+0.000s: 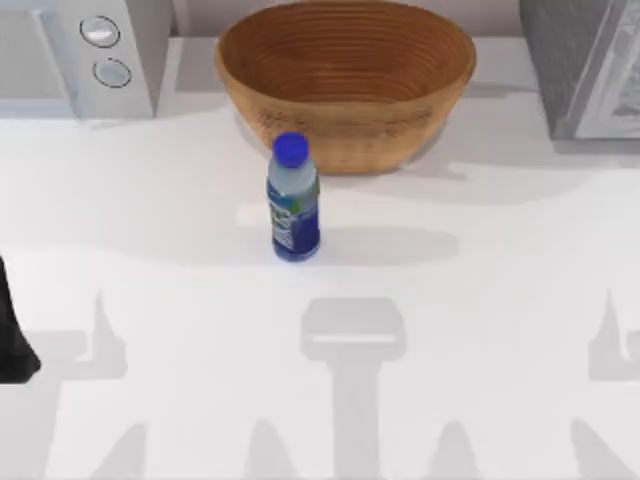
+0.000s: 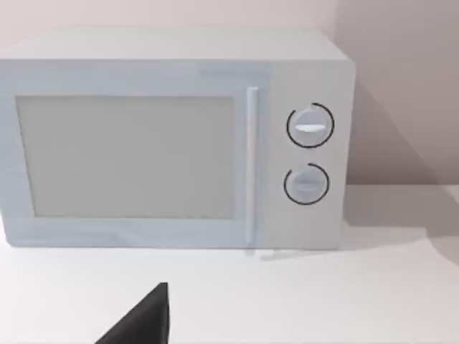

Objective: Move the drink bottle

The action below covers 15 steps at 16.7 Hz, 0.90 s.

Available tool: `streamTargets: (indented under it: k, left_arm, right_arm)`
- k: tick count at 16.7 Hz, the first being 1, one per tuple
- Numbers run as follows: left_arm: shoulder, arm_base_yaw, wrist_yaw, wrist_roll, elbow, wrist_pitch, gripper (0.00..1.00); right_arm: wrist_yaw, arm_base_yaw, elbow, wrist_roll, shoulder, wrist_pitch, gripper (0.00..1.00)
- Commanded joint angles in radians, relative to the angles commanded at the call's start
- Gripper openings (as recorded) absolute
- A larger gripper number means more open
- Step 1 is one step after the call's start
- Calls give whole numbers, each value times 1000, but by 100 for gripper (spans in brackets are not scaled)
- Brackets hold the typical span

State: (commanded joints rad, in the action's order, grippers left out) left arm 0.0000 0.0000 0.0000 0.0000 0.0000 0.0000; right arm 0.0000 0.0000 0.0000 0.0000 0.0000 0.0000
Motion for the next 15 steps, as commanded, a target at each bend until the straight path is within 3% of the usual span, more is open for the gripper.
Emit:
streamTargets:
  k: [7,15]
  left_arm:
    - [0,0,0,0,0,0,100]
    - [0,0,0,0,0,0,100]
  right_arm:
    - [-9,42,41,1,143,105,100]
    - [-34,205,206,1,746,539,100]
